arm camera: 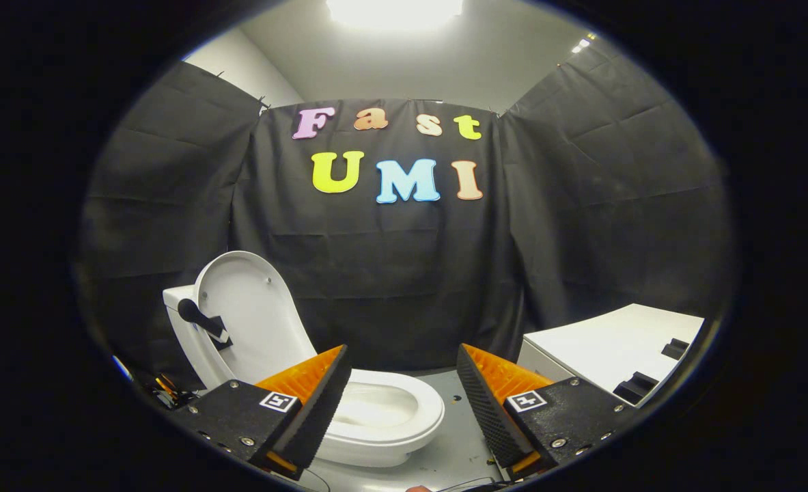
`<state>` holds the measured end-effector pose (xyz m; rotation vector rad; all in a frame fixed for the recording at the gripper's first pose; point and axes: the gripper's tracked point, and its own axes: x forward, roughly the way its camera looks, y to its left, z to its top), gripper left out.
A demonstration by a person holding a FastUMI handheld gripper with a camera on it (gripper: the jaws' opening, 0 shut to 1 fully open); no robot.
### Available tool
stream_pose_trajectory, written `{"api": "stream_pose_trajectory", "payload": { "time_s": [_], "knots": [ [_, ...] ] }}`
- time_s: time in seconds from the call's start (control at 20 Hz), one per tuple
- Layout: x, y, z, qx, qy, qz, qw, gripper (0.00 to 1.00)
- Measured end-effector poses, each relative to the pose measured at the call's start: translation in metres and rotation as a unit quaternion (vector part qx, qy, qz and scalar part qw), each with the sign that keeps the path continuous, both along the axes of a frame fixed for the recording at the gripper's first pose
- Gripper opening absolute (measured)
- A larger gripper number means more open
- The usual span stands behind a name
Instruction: Open the toilet lid.
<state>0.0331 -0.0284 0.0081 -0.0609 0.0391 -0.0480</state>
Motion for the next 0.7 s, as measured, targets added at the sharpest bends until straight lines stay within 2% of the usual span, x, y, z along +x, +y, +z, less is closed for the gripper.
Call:
{"api": "stream_pose_trajectory", "payload": {
  "time_s": [0.35, 0.7],
  "knots": [
    [0.0, -0.012, 0.003, 0.001, -0.002, -0.013, 1.0, 0.95],
    [0.004, -0.008, -0.003, -0.007, 0.004, -0.008, 1.0, 0.96]
  ]
}}
